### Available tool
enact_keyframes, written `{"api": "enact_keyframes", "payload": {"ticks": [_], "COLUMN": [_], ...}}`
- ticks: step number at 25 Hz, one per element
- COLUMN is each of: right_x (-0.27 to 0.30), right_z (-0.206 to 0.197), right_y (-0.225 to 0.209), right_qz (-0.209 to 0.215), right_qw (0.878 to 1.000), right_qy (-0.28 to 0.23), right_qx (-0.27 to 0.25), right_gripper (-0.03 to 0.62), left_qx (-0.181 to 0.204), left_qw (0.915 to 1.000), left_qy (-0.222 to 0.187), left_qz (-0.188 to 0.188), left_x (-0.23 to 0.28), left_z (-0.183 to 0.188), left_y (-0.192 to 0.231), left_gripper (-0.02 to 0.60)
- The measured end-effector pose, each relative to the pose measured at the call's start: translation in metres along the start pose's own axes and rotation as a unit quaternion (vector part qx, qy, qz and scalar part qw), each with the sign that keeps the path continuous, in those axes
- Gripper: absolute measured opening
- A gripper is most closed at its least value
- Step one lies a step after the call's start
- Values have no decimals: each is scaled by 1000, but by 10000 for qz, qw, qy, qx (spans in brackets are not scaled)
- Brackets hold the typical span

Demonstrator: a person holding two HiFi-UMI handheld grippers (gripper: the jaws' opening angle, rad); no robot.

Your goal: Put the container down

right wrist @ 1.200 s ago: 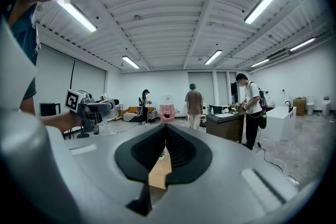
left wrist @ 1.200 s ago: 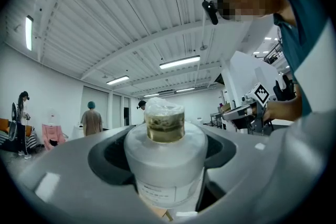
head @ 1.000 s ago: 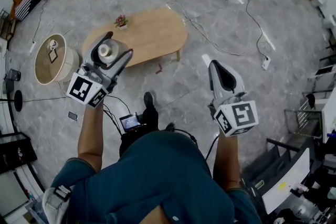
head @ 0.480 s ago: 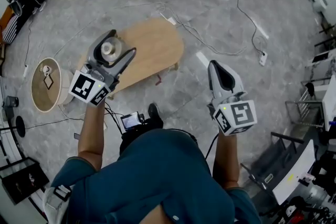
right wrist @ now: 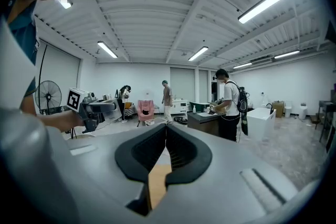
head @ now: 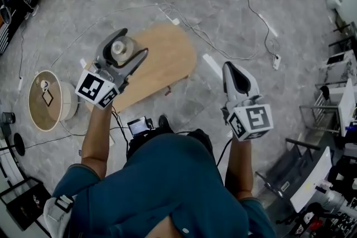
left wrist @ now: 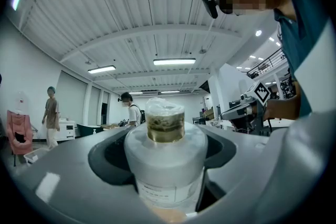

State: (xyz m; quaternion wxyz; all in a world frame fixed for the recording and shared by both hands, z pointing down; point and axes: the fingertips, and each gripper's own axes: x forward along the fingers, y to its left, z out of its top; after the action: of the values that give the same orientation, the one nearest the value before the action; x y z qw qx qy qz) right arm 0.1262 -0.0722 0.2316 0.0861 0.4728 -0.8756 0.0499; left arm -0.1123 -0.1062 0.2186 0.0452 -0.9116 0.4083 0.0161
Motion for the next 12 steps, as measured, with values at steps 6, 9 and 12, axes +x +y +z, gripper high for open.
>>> {"api": "enact_keyframes", "payload": {"ticks": [6, 9, 12], "right_x": [36, 50, 74], "right_z": [5, 9, 16], "right_y": [-6, -19, -26], "right_qz": [172, 274, 425], "right_qw": [9998, 9996, 9991], "right_qy": [55, 79, 11], "right_qx": [-16, -26, -72], "right_gripper": [11, 11, 11], "left_qx": [-79, -72, -30], "left_qw": [9998, 9996, 9994], "left_qy": [52, 103, 120], "left_qz": [165, 248, 335], "left_x": [8, 20, 29], "left_z": [-8, -11, -13], "left_y": [28, 35, 48], "left_gripper": [334, 334, 334]}}
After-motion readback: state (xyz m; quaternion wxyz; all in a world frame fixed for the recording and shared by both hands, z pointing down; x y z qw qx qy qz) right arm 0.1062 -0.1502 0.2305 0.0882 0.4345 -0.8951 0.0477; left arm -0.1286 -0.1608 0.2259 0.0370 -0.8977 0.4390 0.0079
